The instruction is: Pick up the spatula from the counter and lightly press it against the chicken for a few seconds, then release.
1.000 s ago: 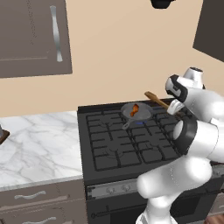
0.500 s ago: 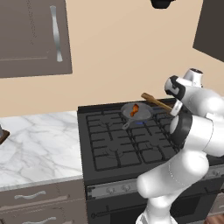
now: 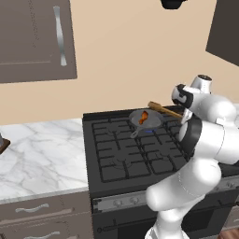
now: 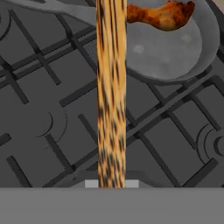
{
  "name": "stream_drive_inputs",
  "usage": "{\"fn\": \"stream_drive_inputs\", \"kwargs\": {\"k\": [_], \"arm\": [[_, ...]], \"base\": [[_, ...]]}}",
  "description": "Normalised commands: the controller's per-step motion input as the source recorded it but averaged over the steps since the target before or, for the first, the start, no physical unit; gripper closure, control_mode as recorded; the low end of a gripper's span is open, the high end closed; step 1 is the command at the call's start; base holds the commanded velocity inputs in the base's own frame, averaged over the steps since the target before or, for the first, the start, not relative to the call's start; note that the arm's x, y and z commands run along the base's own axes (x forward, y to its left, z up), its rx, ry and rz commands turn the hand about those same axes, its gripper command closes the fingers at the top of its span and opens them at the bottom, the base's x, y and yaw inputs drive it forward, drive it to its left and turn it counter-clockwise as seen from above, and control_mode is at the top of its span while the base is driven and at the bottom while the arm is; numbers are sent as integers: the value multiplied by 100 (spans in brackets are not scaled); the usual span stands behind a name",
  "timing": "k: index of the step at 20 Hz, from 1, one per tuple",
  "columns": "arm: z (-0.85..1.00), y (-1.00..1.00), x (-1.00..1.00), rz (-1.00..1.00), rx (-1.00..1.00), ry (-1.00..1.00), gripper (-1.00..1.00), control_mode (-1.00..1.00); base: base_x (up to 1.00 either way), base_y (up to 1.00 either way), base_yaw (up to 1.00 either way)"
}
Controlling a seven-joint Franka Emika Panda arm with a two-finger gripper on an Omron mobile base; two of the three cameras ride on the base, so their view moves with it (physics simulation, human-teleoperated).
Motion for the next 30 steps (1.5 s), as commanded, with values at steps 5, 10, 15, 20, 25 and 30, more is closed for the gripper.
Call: {"fn": "stream_drive_inputs", "kwargs": {"k": [5,10,15,20,25,30], "arm": [[-2,0,39,0,-2,0,100,-100],[0,0,25,0,-5,2,100,-100],[0,-1,24,0,-6,5,100,-100],[-2,0,39,0,-2,8,100,-100],[-12,0,30,0,-8,3,100,-100],[-28,0,26,0,-9,4,100,-100]], "base": [[0,0,0],[0,0,0],[0,0,0],[0,0,0],[0,0,0],[0,0,0]]}}
